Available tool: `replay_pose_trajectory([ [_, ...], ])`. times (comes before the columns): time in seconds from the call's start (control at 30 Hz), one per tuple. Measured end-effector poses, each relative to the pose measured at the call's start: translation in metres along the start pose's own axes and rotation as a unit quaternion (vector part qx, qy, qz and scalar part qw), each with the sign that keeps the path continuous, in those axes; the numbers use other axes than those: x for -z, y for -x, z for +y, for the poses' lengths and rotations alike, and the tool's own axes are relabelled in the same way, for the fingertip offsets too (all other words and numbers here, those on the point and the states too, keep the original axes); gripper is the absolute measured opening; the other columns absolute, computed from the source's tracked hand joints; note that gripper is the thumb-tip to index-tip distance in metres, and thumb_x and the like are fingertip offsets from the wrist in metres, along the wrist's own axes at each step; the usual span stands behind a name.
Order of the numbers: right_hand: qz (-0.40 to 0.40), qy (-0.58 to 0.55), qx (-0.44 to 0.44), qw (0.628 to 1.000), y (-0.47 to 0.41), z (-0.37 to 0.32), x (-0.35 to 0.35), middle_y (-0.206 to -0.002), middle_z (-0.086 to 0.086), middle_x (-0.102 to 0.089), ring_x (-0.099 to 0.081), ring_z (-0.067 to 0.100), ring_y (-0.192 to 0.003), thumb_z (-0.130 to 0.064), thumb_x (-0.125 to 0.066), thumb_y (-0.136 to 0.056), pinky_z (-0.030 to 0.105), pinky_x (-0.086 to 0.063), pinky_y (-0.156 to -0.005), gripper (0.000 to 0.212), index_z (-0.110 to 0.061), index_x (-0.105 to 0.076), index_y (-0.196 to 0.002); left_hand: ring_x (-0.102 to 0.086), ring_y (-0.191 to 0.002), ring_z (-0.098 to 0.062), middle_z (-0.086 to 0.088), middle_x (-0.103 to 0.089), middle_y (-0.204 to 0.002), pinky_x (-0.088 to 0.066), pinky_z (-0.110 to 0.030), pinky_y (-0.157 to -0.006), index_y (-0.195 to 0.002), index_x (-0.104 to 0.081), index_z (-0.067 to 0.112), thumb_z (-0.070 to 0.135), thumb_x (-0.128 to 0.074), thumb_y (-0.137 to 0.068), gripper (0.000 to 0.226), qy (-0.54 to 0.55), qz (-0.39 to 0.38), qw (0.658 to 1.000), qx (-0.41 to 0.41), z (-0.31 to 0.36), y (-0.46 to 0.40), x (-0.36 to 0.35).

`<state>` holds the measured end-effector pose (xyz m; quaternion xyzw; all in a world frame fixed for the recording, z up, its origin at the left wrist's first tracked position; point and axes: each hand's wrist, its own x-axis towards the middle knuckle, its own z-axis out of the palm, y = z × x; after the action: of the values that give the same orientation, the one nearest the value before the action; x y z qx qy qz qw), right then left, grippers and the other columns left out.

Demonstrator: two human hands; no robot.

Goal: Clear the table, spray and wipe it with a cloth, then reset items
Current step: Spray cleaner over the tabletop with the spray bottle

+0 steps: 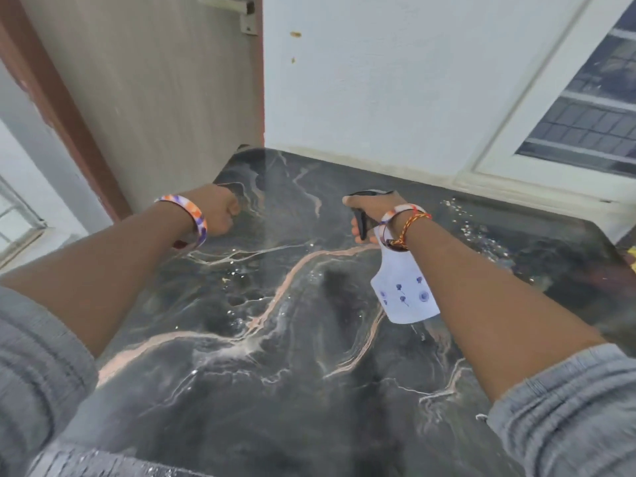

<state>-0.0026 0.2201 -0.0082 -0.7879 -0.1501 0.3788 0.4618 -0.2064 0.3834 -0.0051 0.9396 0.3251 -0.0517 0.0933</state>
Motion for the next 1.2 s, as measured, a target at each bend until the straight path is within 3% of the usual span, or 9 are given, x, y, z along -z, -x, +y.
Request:
replay_pose_trajectory([
  [0.1,-0.040,0.015,0.006,0.999,0.022,0.002,-0.024,-0.065,0.013,-0.057,-0.053,0.022,-0.053,-0.027,-0.068,-0.082,0.028,-0.050,-0.051,0.024,-0.007,-0.059,-0.073,-0.058,-0.111,-0.035,-0.021,-0.063,-0.119,-0.046,-0.034,-0.096,-0.115,-0.063,0.003,0.005,-0.052,-0.083,0.034,0.011,0.005,1.000,0.019,-0.012,0.018,0.003],
  [0.2,-0.014,0.055,0.057,0.997,0.045,0.016,-0.047,-0.058,0.014,-0.058,-0.054,0.027,-0.050,-0.029,-0.071,-0.078,0.034,-0.052,-0.053,0.029,-0.006,-0.061,-0.063,-0.058,-0.111,-0.035,-0.022,-0.063,-0.120,-0.045,-0.033,-0.096,-0.115,-0.063,0.002,0.004,-0.052,-0.084,0.034,0.015,0.018,0.999,0.027,-0.016,0.038,0.005],
  [0.3,-0.013,0.086,0.071,0.994,0.068,0.033,-0.061,-0.050,0.011,-0.053,-0.046,0.020,-0.037,-0.027,-0.071,-0.077,0.024,-0.043,-0.040,0.030,-0.006,-0.058,-0.059,-0.056,-0.114,-0.036,-0.022,-0.060,-0.124,-0.043,-0.033,-0.097,-0.120,-0.060,0.003,0.005,-0.052,-0.085,0.036,0.010,0.026,0.999,0.036,-0.014,0.056,0.006],
  [0.37,-0.041,0.110,0.058,0.991,0.088,0.043,-0.063,-0.050,0.010,-0.051,-0.043,0.017,-0.034,-0.026,-0.070,-0.079,0.020,-0.037,-0.038,0.028,-0.007,-0.057,-0.063,-0.056,-0.115,-0.035,-0.022,-0.060,-0.125,-0.043,-0.034,-0.097,-0.121,-0.059,0.005,0.005,-0.052,-0.085,0.037,0.003,0.026,0.999,0.036,-0.009,0.070,0.004],
  [0.57,-0.145,0.085,-0.029,0.985,0.155,0.071,-0.051,-0.067,0.011,-0.052,-0.048,0.020,-0.054,-0.026,-0.064,-0.086,0.028,-0.043,-0.050,0.025,-0.008,-0.053,-0.074,-0.056,-0.115,-0.034,-0.020,-0.060,-0.125,-0.044,-0.033,-0.097,-0.121,-0.059,0.004,0.004,-0.050,-0.085,0.037,-0.022,0.013,1.000,-0.004,0.029,0.114,-0.005],
  [0.77,-0.051,0.069,0.003,0.996,0.210,0.129,-0.024,-0.054,0.010,-0.055,-0.046,0.017,-0.035,-0.031,-0.073,-0.075,0.022,-0.040,-0.040,0.028,-0.004,-0.065,-0.078,-0.054,-0.119,-0.031,-0.015,-0.060,-0.127,-0.041,-0.030,-0.096,-0.122,-0.058,0.007,0.007,-0.049,-0.086,0.037,-0.024,-0.014,0.997,-0.068,0.090,0.154,-0.027],
  [1.0,0.005,0.021,-0.081,0.996,0.271,0.191,0.051,-0.050,0.010,-0.052,-0.046,0.020,-0.040,-0.026,-0.069,-0.081,0.025,-0.040,-0.043,0.028,-0.006,-0.057,-0.067,-0.052,-0.119,-0.031,-0.016,-0.059,-0.128,-0.040,-0.029,-0.096,-0.122,-0.057,0.006,0.007,-0.047,-0.086,0.037,-0.045,-0.025,0.986,-0.158,0.179,0.178,-0.050],
  [1.1,0.026,-0.019,-0.114,0.993,0.296,0.210,0.093,-0.040,0.007,-0.053,-0.050,0.018,-0.033,-0.025,-0.063,-0.087,0.013,-0.038,-0.038,0.031,-0.006,-0.053,-0.066,-0.053,-0.118,-0.031,-0.015,-0.059,-0.127,-0.041,-0.028,-0.093,-0.120,-0.058,0.005,0.003,-0.045,-0.086,0.036,-0.047,-0.044,0.979,-0.193,0.218,0.181,-0.060],
  [1.2,0.063,-0.023,-0.127,0.990,0.316,0.232,0.132,-0.038,0.000,-0.056,-0.054,0.013,-0.034,-0.035,-0.062,-0.086,0.008,-0.035,-0.036,0.032,-0.009,-0.055,-0.069,-0.058,-0.108,-0.034,-0.015,-0.063,-0.118,-0.047,-0.029,-0.088,-0.099,-0.064,0.007,0.004,-0.045,-0.084,0.024,-0.067,-0.053,0.963,-0.257,0.262,0.177,-0.072],
])
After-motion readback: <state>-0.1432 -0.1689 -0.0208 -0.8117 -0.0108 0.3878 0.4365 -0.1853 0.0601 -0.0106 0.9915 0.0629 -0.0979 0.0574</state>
